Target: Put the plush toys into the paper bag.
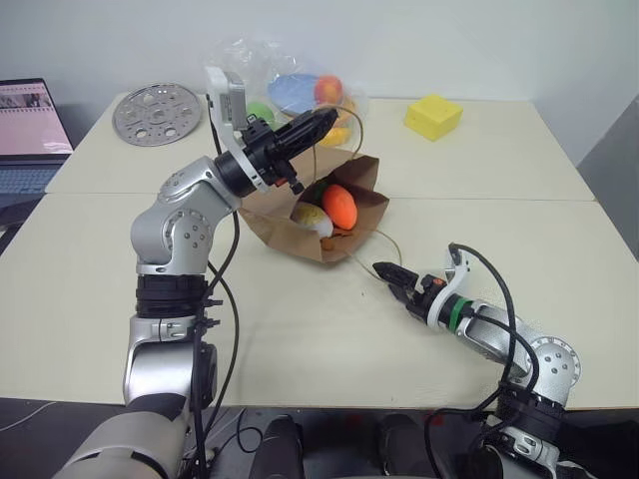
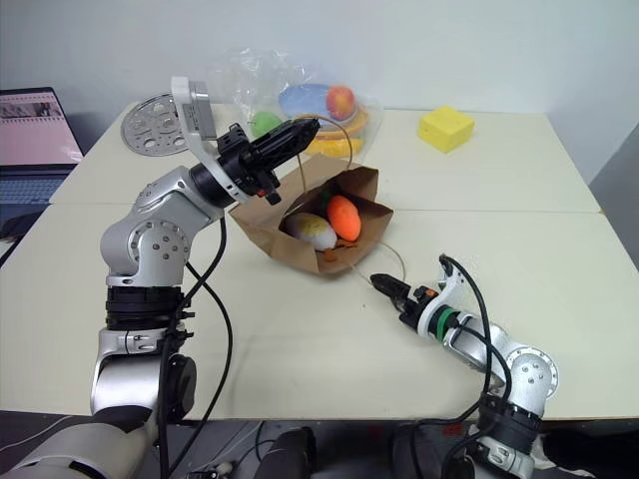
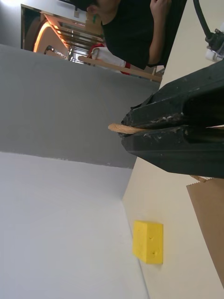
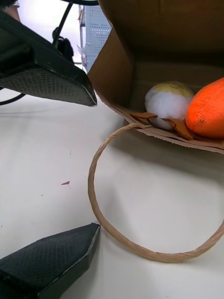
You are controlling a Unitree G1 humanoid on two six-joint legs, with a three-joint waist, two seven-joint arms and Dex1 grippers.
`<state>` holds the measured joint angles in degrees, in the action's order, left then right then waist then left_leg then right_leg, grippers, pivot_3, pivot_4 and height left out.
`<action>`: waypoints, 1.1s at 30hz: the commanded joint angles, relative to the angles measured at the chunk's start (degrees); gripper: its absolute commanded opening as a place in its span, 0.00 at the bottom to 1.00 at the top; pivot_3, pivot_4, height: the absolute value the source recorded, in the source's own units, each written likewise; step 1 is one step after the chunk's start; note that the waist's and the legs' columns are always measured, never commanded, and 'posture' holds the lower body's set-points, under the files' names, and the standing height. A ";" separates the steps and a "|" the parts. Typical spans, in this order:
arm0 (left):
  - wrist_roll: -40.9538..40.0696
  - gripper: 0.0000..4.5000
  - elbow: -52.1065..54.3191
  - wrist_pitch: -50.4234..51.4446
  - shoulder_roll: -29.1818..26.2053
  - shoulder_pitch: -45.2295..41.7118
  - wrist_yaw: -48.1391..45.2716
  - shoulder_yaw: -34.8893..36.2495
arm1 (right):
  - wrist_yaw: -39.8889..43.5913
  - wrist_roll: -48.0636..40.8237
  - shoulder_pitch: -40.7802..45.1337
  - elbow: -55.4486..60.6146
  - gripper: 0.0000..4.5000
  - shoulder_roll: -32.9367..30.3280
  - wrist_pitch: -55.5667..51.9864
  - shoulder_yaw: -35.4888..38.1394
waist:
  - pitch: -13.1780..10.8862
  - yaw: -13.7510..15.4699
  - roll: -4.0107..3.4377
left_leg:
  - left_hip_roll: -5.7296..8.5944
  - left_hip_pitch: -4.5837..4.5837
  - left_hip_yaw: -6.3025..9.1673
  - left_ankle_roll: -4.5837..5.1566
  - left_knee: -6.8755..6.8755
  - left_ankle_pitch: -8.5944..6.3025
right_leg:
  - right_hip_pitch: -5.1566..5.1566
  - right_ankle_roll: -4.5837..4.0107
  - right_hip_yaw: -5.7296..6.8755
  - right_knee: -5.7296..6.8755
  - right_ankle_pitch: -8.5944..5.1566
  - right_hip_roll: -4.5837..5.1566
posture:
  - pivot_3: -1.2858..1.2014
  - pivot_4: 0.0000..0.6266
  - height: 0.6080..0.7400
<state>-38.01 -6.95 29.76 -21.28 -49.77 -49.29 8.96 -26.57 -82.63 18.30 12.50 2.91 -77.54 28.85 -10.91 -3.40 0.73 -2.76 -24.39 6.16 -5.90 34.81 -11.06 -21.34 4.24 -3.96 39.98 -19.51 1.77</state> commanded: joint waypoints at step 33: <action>-0.65 0.00 3.32 0.00 -0.59 -0.27 0.30 0.37 | -6.05 -6.78 1.40 -6.64 0.93 -4.56 29.65 -14.68 | 0.00 0.13 0.01 | -0.01 -0.01 0.01 0.06 0.02 0.04 | 0.02 -0.02 -0.02 0.00 0.01 -0.03 | 0.52 0.24 1.00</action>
<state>-38.03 -6.23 29.97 -21.29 -49.60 -48.94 8.95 -31.93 -89.83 19.28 6.10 -1.67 -49.06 14.37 -10.91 -3.27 0.74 -2.76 -24.39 6.17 -5.85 34.83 -11.03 -21.33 4.22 -3.98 39.98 -19.50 1.74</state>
